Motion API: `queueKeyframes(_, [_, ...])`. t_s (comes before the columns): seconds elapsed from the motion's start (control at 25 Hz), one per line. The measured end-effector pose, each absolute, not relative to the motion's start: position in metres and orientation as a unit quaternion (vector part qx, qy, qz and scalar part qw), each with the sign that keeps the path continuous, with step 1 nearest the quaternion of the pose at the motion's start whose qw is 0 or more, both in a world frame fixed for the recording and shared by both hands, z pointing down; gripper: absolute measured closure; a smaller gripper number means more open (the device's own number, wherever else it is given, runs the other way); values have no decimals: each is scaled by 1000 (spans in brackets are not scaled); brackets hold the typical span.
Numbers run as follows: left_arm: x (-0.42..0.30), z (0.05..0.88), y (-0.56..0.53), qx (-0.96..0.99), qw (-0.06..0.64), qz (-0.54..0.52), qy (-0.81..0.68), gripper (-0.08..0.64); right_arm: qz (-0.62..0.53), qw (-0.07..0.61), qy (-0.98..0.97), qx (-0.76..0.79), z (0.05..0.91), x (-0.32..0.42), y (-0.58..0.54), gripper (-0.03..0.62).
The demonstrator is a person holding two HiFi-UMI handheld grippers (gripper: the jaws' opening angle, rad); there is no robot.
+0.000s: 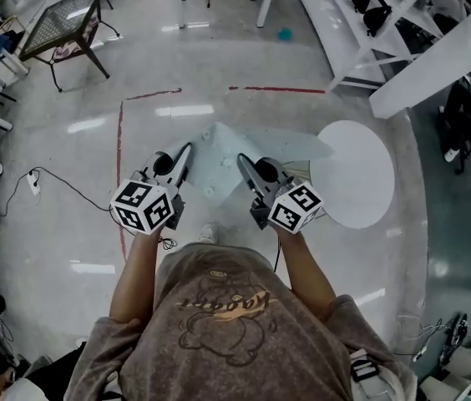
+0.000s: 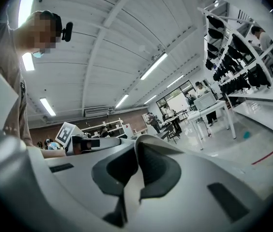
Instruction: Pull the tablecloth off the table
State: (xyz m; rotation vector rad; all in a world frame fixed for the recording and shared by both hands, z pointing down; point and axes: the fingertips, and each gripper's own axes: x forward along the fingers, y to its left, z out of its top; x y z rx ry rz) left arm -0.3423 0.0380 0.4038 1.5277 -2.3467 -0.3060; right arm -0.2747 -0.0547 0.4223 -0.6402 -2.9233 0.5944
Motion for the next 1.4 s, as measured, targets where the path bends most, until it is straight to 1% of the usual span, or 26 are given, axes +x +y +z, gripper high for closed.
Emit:
queueKeyframes(0.4, [-369,409,120,482,163,-107,-854,538,203,67,-941,-262,431,-319,20,581])
queueKeyframes(0.76, [-382,413,154,478,159,-105,-857,538,196,67,-943,-261,435,-334,54,581])
queueKeyframes(1.08, [-379,424,131,523,173,-99,-829,538,189,63,-959,-200,442,-318,38,581])
queueKeyframes(1.4, [-345,430,67,605,187,-82,-770,538,192,56,-975,-96,446,-265,-11,581])
